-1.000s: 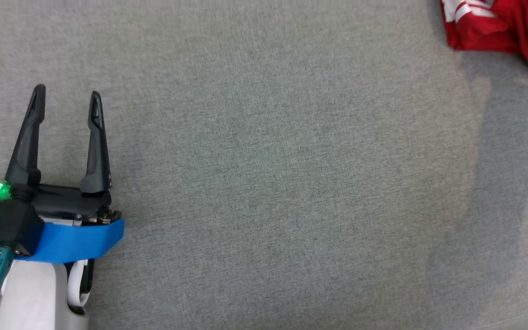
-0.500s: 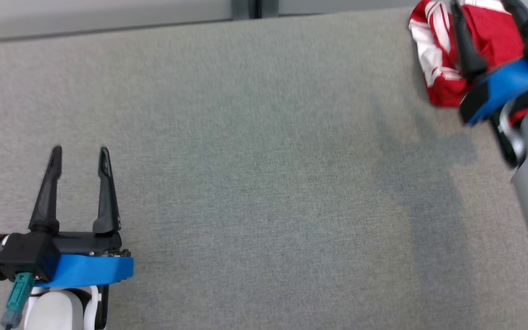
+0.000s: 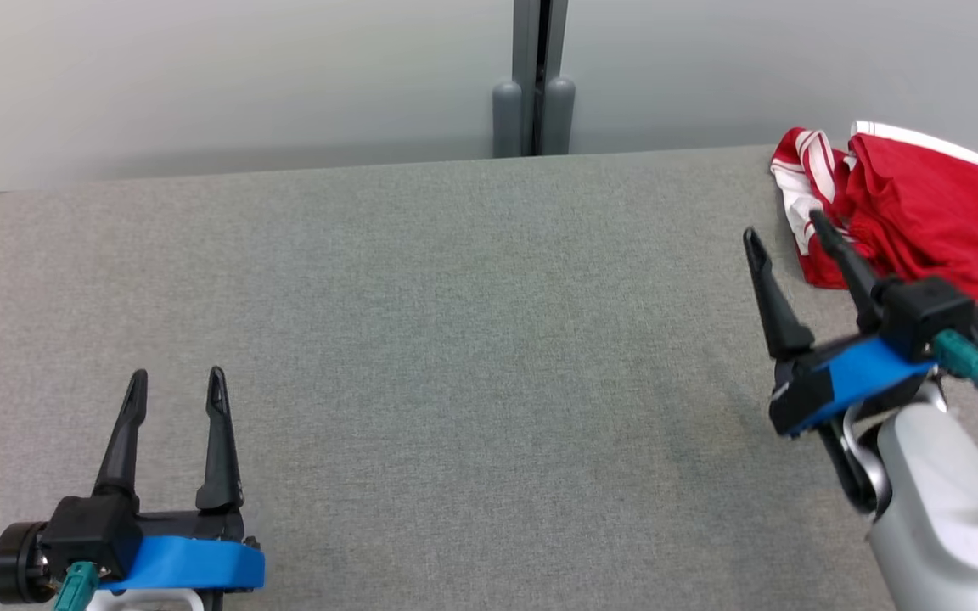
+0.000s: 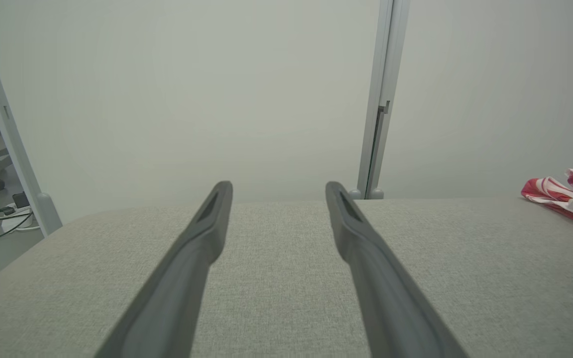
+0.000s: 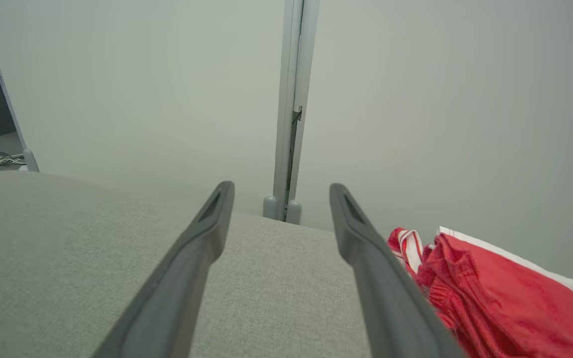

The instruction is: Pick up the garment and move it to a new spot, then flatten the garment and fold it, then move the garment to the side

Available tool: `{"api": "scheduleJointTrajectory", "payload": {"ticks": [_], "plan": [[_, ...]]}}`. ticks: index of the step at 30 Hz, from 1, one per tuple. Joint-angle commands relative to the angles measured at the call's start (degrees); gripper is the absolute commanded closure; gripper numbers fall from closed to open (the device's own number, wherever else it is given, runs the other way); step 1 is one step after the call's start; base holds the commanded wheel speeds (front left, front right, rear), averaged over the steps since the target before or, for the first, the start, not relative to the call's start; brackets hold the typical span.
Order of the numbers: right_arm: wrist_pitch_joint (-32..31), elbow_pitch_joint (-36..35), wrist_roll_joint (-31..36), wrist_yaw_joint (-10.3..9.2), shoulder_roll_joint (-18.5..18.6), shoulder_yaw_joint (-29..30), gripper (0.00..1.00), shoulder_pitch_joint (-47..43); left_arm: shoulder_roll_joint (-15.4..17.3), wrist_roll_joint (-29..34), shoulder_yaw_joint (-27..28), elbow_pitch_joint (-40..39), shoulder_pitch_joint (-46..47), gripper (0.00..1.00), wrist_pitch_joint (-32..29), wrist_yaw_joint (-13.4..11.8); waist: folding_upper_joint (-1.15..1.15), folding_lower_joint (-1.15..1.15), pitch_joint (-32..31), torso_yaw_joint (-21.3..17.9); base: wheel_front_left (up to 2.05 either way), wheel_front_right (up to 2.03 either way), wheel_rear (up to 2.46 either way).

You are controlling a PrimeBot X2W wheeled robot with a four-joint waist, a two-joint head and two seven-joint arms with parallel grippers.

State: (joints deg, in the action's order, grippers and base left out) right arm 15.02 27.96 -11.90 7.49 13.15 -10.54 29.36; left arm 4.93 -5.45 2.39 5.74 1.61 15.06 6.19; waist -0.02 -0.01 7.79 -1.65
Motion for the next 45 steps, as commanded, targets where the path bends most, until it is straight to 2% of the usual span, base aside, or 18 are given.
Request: {"api": "scheduleJointTrajectory", "payload": {"ticks": [1, 12, 21, 33, 45], "plan": [[0.2, -1.0, 0.5, 0.01, -0.3, 0.3, 0.0, -2.5, -0.2, 0.4, 0.0, 0.4, -0.6, 0.0, 0.1, 0.1, 0.02, 0.01, -0.7, 0.1, 0.0, 0.0, 0.0], [0.2, -8.0, 2.6, 0.01, -4.6, 5.5, 0.0, -16.4, -0.9, 0.5, -0.7, 3.6, -2.6, 0.0, 0.1, 0.4, 0.02, 0.01, -5.5, 1.3, 0.0, 0.0, 0.0], [0.2, -12.0, 4.5, 0.01, -7.8, 9.6, 0.0, -24.1, -1.0, 1.0, -1.1, 5.1, -3.8, 0.0, 0.1, 0.8, 0.02, 0.01, -8.3, 1.6, 0.0, 0.0, 0.0], [0.2, -16.8, 6.4, 0.01, -10.0, 10.4, 0.0, -28.9, -1.4, 1.1, -0.8, 6.2, -4.2, 0.0, 0.1, 0.1, 0.02, 0.01, -9.9, 1.2, 0.0, 0.0, 0.0], [0.2, -16.0, 6.6, 0.01, -10.3, 10.8, 0.0, -29.1, -1.6, 1.5, -1.4, 6.8, -3.0, 0.0, 0.1, -0.1, 0.02, 0.01, -10.4, 1.7, 0.0, 0.0, 0.0]]}}
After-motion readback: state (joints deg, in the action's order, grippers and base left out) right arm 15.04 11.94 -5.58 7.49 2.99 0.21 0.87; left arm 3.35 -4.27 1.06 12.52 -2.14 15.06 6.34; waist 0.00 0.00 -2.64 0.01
